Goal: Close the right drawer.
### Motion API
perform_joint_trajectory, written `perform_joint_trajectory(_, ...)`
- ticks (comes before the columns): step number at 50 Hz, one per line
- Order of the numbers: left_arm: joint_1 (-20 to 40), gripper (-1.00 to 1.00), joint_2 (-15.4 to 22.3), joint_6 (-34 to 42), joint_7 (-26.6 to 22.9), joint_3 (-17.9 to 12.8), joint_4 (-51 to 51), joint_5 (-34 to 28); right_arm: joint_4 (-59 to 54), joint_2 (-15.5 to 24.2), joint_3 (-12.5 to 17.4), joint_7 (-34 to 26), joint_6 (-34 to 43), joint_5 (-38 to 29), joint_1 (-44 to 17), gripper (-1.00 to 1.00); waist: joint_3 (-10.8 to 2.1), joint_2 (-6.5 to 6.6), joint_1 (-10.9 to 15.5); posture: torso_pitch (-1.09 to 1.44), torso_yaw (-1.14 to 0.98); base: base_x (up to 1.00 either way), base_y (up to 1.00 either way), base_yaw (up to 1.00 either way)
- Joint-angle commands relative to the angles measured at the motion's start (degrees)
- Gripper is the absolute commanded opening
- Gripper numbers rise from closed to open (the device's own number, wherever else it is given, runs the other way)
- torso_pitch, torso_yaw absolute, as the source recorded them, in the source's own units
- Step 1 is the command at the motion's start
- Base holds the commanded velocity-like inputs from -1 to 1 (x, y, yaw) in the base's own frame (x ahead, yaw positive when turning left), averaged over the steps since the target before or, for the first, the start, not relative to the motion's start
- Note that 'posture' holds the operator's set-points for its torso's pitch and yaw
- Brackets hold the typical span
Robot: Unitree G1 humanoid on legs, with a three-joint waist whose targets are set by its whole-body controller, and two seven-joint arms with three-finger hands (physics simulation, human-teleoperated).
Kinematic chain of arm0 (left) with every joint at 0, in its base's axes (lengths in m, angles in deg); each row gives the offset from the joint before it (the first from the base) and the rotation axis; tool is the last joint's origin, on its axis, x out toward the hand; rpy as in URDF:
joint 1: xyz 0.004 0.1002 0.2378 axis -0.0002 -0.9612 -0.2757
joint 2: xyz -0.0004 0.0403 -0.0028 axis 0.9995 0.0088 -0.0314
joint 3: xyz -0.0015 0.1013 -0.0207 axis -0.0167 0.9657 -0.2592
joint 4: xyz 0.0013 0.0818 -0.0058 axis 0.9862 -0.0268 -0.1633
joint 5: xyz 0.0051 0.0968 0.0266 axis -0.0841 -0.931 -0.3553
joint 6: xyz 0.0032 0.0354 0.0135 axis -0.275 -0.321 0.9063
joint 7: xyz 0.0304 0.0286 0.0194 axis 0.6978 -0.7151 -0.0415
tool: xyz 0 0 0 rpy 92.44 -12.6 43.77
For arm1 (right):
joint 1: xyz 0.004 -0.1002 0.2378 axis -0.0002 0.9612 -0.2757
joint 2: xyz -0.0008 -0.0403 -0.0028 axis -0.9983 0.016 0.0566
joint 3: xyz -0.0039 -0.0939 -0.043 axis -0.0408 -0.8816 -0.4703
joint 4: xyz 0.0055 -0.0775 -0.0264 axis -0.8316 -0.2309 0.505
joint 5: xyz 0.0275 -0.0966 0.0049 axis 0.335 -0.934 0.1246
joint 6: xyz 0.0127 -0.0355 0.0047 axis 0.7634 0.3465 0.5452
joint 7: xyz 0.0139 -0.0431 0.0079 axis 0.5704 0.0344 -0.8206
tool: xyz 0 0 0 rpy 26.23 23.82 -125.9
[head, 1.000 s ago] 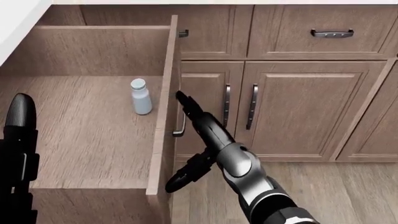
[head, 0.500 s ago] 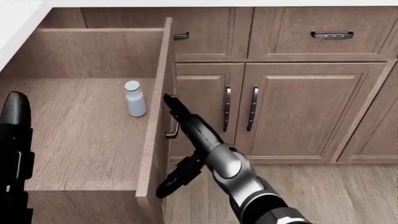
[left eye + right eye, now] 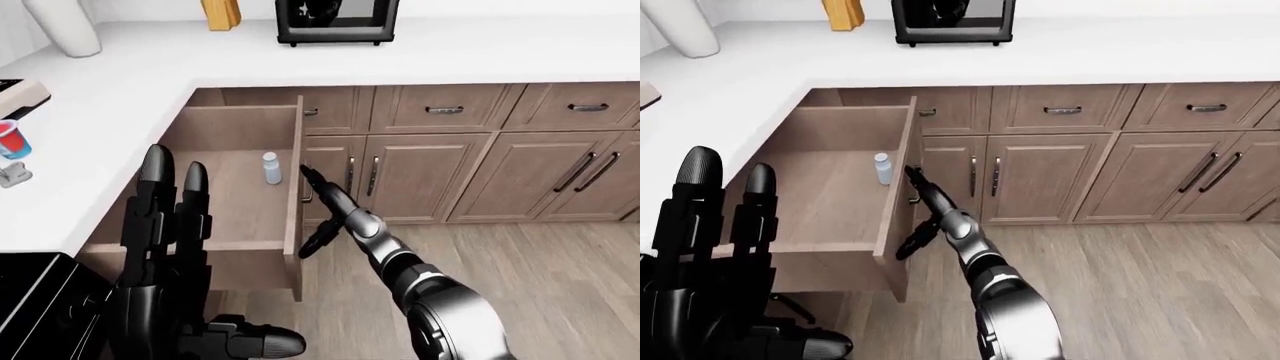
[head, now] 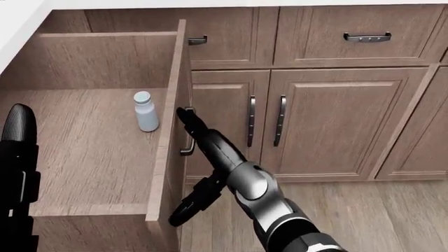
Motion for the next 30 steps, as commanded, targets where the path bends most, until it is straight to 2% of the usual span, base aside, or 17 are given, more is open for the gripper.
perform_joint_trajectory(1, 0.34, 1.0, 0.03, -1.42, 0.01, -0.04, 2.22, 0.17, 2.17, -1.53, -1.11, -3.93, -3.56, -1.08, -2.31, 1.0, -1.19, 0.22, 0.51, 0.0, 0.0, 0.0, 0.0, 0.0)
perform_joint_trajectory(12, 0.57, 1.0, -0.12, -0.9, -0.02, -0.49, 2.5, 0.48, 2.18, -2.03, -1.27, -8.21, -3.53, -1.06, -2.43, 1.0, -1.32, 0.31, 0.13, 0.0, 0.0, 0.0, 0.0, 0.0)
perform_joint_trajectory(30, 0.47, 1.0, -0.26, -1.08, -0.41, -0.68, 2.46, 0.58, 2.03, -3.25, -1.81, -9.02, -3.08, -2.67, -2.57, 1.0, -1.15, 0.49, -0.26, 0.0, 0.0, 0.0, 0.0, 0.0)
